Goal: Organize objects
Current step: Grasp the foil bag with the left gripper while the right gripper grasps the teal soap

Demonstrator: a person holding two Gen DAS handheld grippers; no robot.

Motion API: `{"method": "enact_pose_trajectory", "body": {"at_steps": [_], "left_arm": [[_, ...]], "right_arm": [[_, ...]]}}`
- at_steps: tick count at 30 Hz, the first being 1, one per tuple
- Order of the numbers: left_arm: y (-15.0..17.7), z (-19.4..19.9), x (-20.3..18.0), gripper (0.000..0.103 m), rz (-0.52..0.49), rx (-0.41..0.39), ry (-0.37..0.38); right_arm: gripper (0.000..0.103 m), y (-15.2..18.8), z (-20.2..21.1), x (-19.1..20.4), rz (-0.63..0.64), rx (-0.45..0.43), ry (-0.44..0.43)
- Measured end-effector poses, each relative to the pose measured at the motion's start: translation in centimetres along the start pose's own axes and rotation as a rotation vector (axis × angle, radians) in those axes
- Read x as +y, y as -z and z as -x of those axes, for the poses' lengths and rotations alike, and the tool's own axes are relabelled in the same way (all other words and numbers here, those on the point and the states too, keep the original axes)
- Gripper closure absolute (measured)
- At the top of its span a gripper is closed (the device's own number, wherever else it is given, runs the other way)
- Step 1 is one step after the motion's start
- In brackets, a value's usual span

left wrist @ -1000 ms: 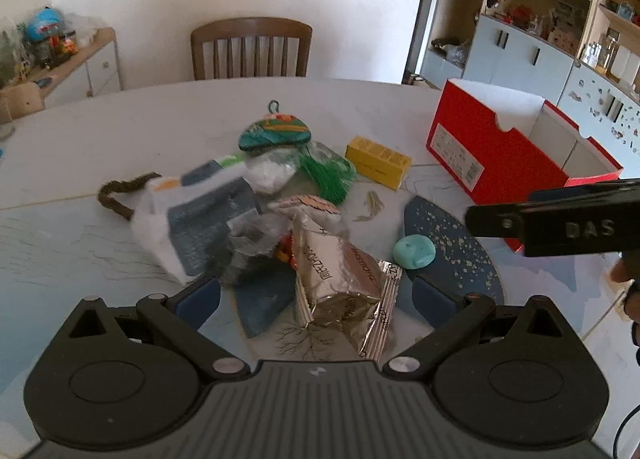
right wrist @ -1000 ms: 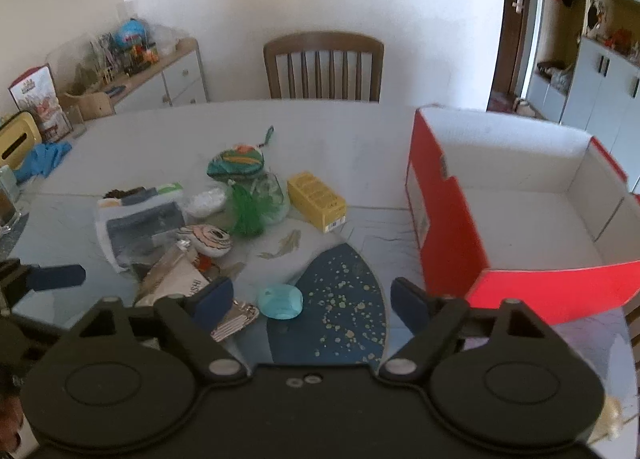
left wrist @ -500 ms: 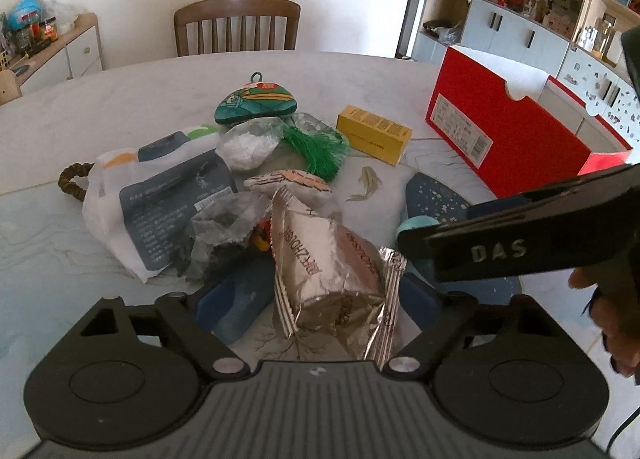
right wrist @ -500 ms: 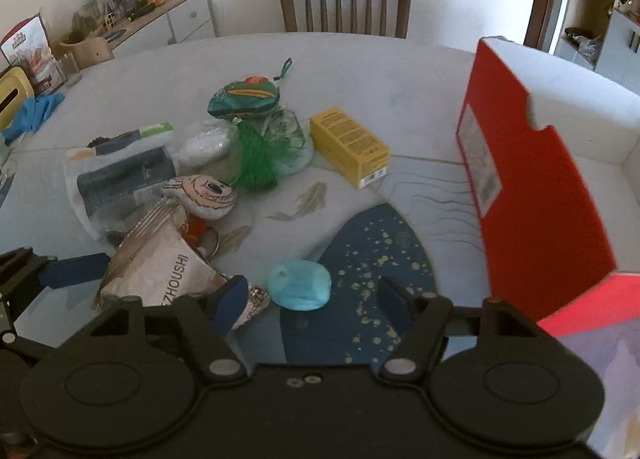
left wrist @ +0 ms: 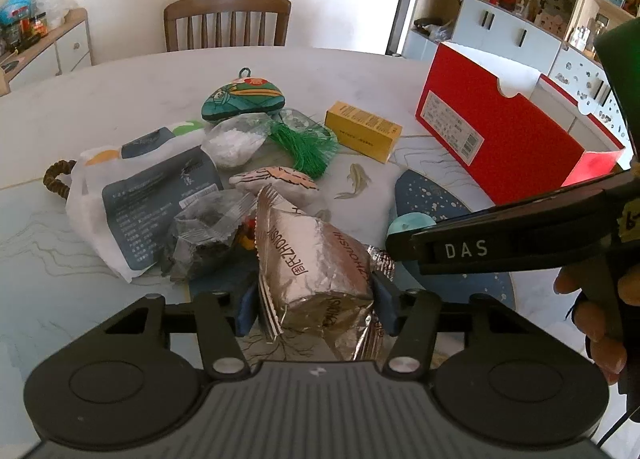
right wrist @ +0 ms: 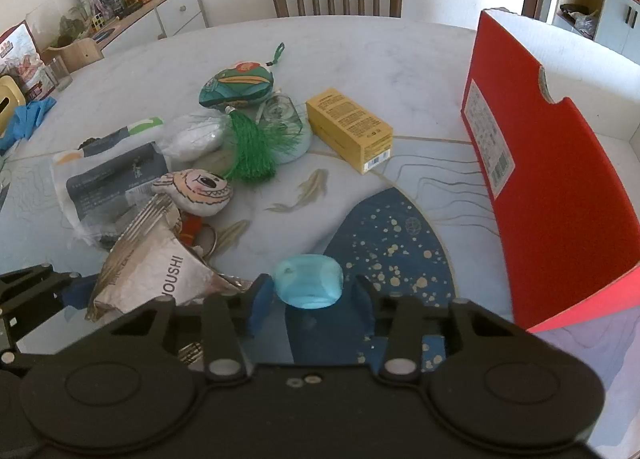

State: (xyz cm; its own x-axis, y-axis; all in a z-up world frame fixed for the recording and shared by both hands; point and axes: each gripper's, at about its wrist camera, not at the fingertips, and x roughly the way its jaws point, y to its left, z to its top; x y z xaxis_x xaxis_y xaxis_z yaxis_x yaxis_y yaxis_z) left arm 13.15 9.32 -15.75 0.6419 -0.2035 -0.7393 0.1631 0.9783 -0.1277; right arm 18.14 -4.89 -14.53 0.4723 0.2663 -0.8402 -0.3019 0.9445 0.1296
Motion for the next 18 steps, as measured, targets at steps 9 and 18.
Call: {"method": "enact_pose_trajectory", "body": {"at_steps": [9, 18], "left_arm": [[0.2, 0.4, -0.2, 0.056, -0.030, -0.001, -0.004], [0.0, 2.4, -0.4, 0.058, -0.027, -0.036, 0.054]], "right_arm": [[0.066, 0.4, 0.9, -0.3, -0.036, -0.025, 0.020], [0.066, 1.3, 5.0, -1.0, -0.077, -0.073, 0.020]]}}
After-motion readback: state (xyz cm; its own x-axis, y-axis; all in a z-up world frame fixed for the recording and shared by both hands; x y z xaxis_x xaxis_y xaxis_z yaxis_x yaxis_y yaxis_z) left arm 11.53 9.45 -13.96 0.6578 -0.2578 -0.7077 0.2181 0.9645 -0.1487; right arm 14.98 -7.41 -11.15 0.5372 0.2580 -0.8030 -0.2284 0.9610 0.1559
